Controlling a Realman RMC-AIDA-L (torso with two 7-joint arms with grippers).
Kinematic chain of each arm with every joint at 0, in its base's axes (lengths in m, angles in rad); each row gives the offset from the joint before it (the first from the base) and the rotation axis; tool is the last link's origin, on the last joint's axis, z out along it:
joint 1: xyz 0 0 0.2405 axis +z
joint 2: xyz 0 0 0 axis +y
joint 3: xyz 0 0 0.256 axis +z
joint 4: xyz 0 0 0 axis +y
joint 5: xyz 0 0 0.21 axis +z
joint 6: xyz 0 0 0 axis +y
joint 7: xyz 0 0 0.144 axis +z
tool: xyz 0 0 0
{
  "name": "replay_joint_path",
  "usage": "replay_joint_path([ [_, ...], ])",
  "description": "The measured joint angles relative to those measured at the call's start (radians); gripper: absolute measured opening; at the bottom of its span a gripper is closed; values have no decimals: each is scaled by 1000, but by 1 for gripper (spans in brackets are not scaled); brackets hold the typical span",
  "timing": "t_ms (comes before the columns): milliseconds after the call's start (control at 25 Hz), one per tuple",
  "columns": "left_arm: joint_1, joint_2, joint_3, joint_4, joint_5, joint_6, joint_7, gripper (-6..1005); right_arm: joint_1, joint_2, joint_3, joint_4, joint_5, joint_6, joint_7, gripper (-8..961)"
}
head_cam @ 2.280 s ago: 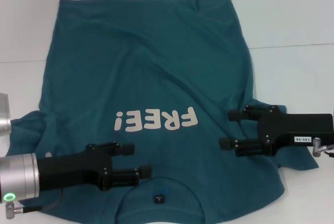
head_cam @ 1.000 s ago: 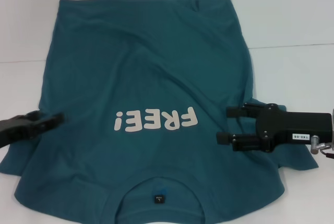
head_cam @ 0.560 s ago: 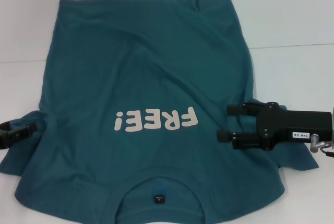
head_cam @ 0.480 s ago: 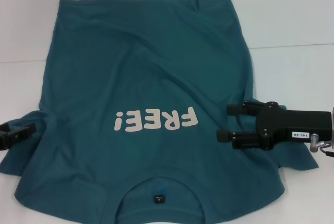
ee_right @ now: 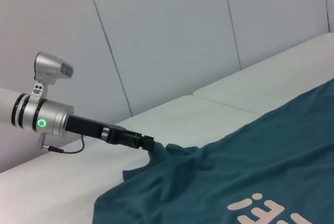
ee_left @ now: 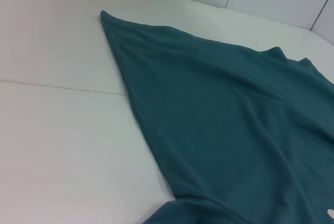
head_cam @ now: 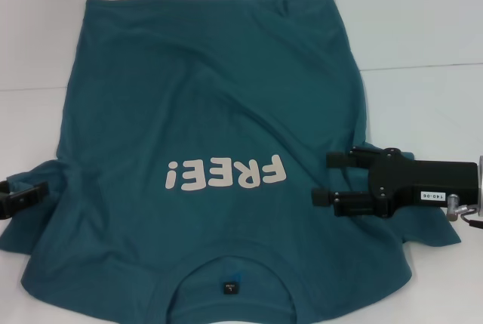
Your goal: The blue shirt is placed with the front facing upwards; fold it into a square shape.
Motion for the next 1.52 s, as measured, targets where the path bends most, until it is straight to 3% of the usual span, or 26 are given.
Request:
replay_joint_path([
  [1160,0,-8,52,-6,0,-15,8,864,0,4,3,-5,0,0,0,914],
  [1360,-7,-5,52,-3,12,-27,-2,662,0,4,3,-5,1,-2,1,914],
  [1520,-10,-5,51,0,27,-29,-12,573,-2,4,3,-7,10,-3,1,914],
])
